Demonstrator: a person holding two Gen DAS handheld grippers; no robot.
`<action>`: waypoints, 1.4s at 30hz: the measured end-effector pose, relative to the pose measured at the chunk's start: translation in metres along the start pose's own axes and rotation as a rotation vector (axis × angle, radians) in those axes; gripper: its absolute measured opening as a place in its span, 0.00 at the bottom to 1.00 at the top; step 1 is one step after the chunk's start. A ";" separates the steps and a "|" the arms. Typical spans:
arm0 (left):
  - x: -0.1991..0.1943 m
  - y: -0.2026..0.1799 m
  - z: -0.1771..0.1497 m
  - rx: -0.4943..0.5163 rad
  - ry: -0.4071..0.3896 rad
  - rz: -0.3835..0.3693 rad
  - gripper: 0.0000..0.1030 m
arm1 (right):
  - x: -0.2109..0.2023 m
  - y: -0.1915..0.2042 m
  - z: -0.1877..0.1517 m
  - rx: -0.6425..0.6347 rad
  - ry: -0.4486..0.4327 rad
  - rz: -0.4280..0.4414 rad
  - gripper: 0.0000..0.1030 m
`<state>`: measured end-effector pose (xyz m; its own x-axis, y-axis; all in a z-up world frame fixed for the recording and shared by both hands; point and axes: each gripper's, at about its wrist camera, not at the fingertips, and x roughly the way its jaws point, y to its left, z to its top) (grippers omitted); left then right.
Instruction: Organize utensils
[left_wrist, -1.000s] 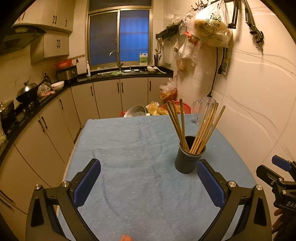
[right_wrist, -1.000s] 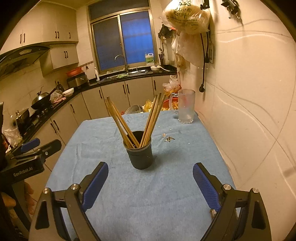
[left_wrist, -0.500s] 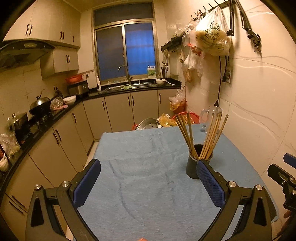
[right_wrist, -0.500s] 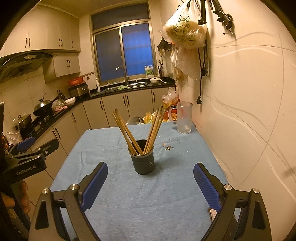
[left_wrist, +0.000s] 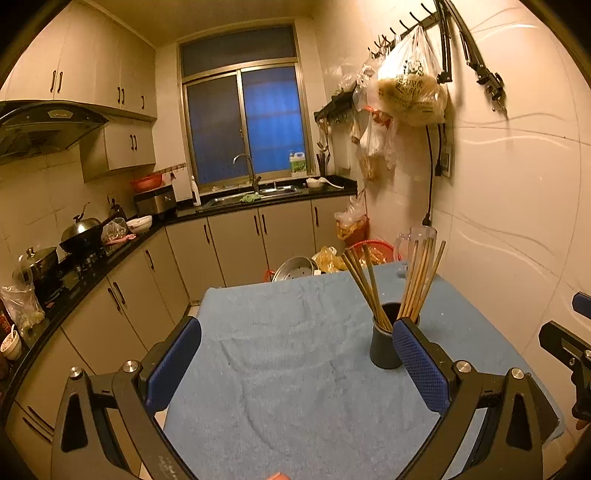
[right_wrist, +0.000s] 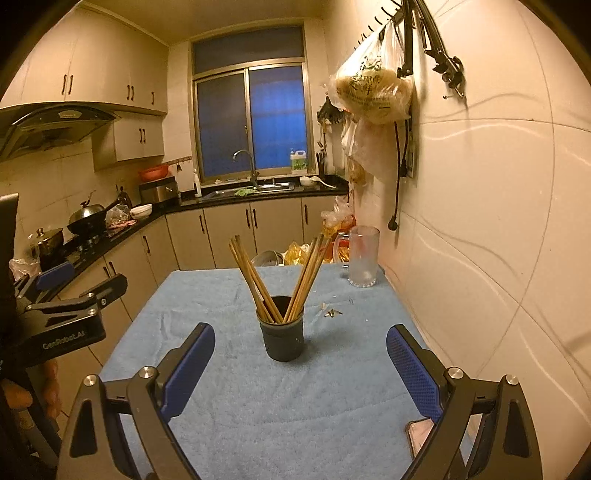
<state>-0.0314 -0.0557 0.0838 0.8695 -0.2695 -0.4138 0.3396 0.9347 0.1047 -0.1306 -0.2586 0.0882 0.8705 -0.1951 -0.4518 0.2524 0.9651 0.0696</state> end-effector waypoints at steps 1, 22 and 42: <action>-0.001 0.000 0.000 -0.001 -0.007 0.000 1.00 | 0.000 0.000 0.000 0.000 -0.001 0.000 0.93; -0.001 0.000 -0.001 -0.029 -0.036 -0.007 1.00 | 0.007 -0.001 0.002 0.009 -0.006 0.014 0.93; -0.003 -0.003 -0.006 -0.032 -0.021 -0.006 1.00 | 0.010 -0.002 -0.004 0.006 0.020 0.028 0.93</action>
<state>-0.0375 -0.0564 0.0790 0.8748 -0.2798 -0.3955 0.3336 0.9399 0.0728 -0.1246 -0.2613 0.0797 0.8684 -0.1645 -0.4677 0.2310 0.9690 0.0880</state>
